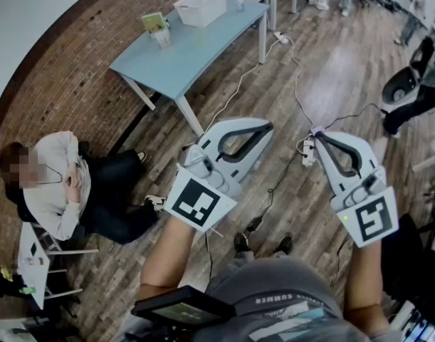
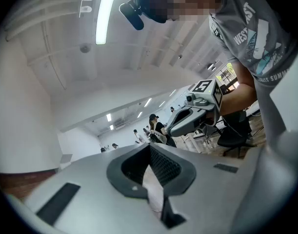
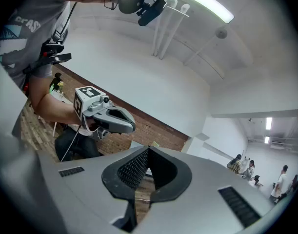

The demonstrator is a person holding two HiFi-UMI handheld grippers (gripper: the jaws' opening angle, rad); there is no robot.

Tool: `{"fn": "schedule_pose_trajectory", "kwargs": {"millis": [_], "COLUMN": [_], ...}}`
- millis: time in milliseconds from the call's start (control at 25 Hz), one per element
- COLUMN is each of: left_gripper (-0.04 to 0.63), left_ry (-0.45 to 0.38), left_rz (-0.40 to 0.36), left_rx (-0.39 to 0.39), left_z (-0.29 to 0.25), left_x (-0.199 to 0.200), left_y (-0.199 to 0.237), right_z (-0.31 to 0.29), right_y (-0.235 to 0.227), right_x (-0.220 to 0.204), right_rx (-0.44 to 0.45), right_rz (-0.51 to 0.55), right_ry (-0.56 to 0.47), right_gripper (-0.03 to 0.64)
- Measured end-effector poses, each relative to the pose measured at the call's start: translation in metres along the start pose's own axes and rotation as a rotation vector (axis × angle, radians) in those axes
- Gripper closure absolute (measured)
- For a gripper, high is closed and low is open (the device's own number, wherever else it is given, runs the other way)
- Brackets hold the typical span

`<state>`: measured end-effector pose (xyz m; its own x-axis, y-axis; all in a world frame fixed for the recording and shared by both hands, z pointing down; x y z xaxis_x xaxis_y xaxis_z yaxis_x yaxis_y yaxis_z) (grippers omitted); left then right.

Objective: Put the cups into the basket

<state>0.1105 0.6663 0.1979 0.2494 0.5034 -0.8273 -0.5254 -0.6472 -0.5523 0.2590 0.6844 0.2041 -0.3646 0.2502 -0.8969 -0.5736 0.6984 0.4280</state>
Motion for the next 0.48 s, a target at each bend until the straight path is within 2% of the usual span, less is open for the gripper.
{"fn": "schedule_pose_trajectory", "kwargs": {"millis": [480], "left_gripper": [0.595], "left_ry": [-0.001], "left_rz": [0.005], "left_rx": [-0.005], "left_z": [-0.0011], "left_x": [-0.0026], "left_y": [-0.0008], "right_z": [-0.0008], "right_y": [-0.0006], "right_x": [-0.0019], "right_rx": [-0.010], "right_rz": [-0.010], "right_ry": [-0.011], "right_gripper": [0.604]}}
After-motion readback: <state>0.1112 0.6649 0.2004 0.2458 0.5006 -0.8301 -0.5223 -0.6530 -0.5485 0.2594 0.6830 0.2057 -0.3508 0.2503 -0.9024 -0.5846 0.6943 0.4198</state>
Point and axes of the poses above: the fingertips, and each gripper's own axes: z backward along the fingers, y to its left, x out of its top, the point moved 5 cm from there along z, backward along the fingers, and after that the axes turned 7 degrees about x, right-handed, at the moved point
